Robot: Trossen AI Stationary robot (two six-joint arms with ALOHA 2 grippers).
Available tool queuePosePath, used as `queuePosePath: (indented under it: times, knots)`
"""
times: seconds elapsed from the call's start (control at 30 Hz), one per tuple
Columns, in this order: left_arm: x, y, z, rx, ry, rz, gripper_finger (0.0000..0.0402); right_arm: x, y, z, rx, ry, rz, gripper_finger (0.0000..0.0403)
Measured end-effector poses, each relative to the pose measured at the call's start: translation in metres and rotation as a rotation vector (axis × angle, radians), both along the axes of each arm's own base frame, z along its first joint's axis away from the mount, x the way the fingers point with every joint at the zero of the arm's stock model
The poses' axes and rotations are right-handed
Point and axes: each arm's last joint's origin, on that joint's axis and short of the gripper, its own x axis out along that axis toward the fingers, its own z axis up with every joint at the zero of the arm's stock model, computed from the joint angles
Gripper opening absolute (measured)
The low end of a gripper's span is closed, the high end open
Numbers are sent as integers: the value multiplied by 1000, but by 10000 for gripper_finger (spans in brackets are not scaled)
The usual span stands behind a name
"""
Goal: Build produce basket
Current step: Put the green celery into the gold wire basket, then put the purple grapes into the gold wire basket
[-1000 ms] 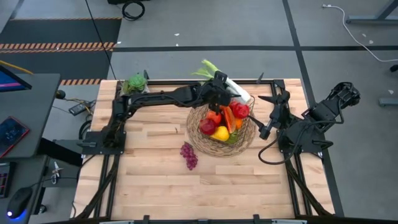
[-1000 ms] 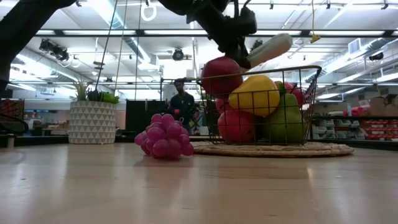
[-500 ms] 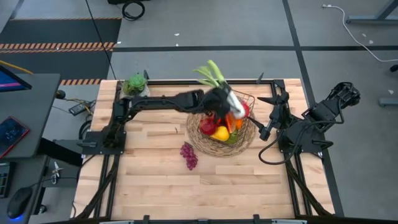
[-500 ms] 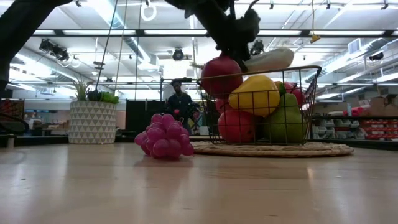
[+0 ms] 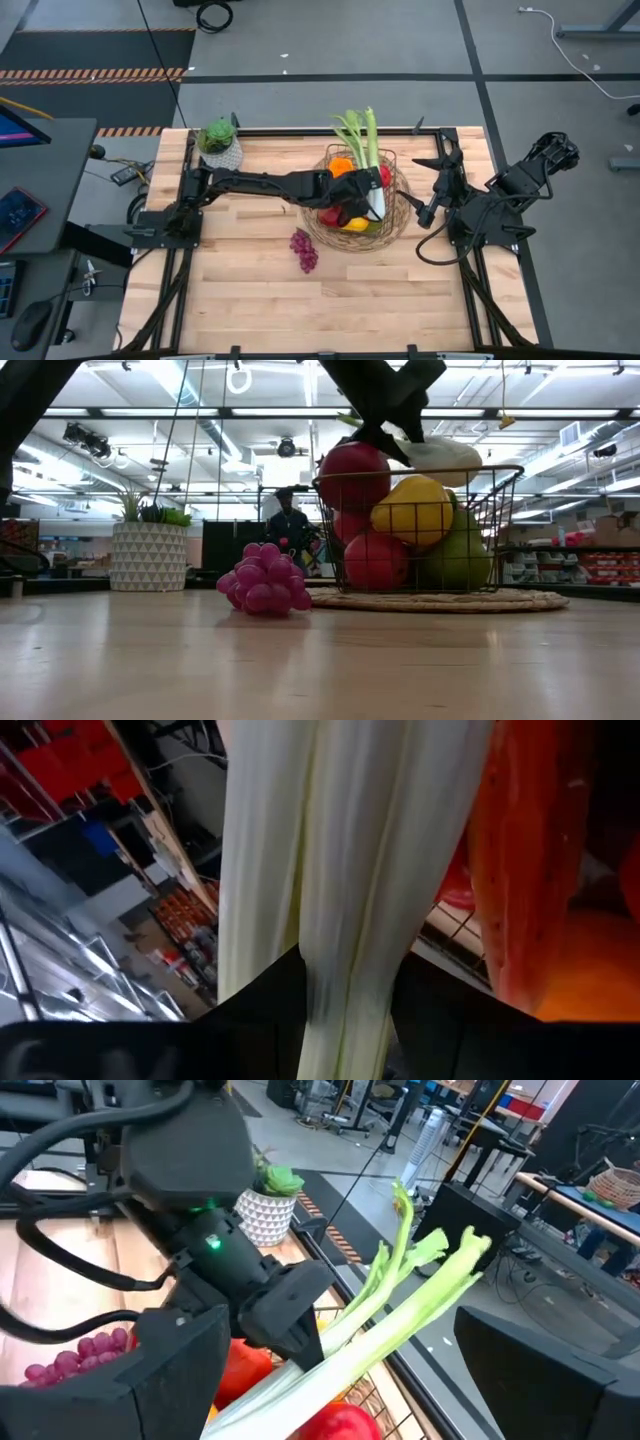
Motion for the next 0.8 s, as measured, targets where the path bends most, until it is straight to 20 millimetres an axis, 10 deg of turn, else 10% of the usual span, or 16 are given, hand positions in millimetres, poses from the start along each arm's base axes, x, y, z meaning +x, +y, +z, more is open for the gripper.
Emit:
queuePosePath:
  times: [0.8]
  knots:
    - [-1, -7, 0, -58, -62, 80, 228, 6, 4, -4, -20, 25, 2, 389]
